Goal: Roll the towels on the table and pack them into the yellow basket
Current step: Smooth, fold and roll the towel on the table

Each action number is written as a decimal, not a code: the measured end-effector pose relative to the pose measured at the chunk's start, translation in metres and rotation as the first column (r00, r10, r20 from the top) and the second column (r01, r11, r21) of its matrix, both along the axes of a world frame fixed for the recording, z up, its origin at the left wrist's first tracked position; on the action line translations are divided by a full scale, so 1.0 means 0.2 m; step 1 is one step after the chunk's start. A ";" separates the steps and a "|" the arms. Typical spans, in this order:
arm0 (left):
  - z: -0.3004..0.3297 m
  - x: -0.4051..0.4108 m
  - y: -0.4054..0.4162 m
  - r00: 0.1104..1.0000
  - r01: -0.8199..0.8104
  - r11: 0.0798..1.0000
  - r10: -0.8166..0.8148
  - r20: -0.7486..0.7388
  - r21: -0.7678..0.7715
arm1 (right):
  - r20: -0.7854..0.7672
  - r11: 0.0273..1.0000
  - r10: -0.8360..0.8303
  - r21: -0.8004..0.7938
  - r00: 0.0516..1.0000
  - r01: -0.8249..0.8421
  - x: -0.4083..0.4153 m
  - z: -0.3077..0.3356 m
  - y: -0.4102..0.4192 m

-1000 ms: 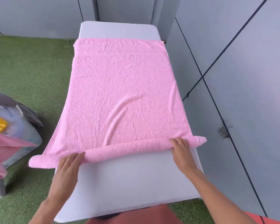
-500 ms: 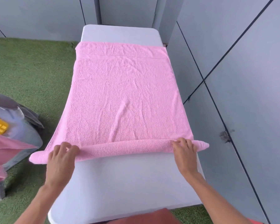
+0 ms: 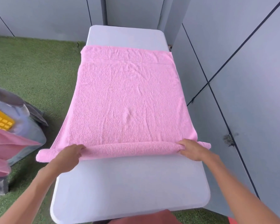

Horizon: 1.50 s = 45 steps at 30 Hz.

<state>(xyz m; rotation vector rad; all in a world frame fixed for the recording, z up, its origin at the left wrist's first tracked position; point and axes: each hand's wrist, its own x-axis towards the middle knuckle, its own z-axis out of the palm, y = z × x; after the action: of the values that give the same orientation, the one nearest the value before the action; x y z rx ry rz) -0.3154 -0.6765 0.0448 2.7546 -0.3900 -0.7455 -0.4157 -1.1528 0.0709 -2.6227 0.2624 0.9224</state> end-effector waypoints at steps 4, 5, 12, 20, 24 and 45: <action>0.02 -0.01 -0.03 0.972 -0.124 0.980 0.151 0.180 -0.154 | 0.166 0.963 -0.261 0.111 0.951 0.245 0.06 0.00 0.00; 0.01 -0.05 -0.03 0.935 -0.114 0.985 0.149 0.321 -0.127 | 0.320 0.951 -0.308 0.110 0.896 0.288 0.05 -0.02 0.04; -0.07 -0.29 -0.05 0.831 0.002 0.999 0.024 0.555 -0.047 | 0.605 0.908 0.059 -0.364 0.794 0.209 -0.16 -0.17 0.24; -0.07 -0.05 -0.05 0.930 -0.053 0.996 0.075 0.359 -0.070 | 0.461 0.927 -0.027 -0.320 0.887 0.194 -0.02 -0.14 0.18; 0.02 0.09 -0.04 0.992 -0.052 0.998 0.055 0.110 -0.036 | 0.237 0.956 -0.032 -0.278 0.971 0.099 0.01 -0.04 0.13; -0.10 0.07 -0.10 0.908 -0.079 0.995 0.094 0.408 -0.052 | 0.539 0.974 -0.086 -0.130 0.838 0.184 0.03 -0.14 0.18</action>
<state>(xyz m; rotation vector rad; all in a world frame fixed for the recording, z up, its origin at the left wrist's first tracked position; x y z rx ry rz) -0.3016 -0.6959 0.0245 2.8630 -0.3518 -0.1269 -0.4087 -1.1173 0.0428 -2.8474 0.3908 0.1010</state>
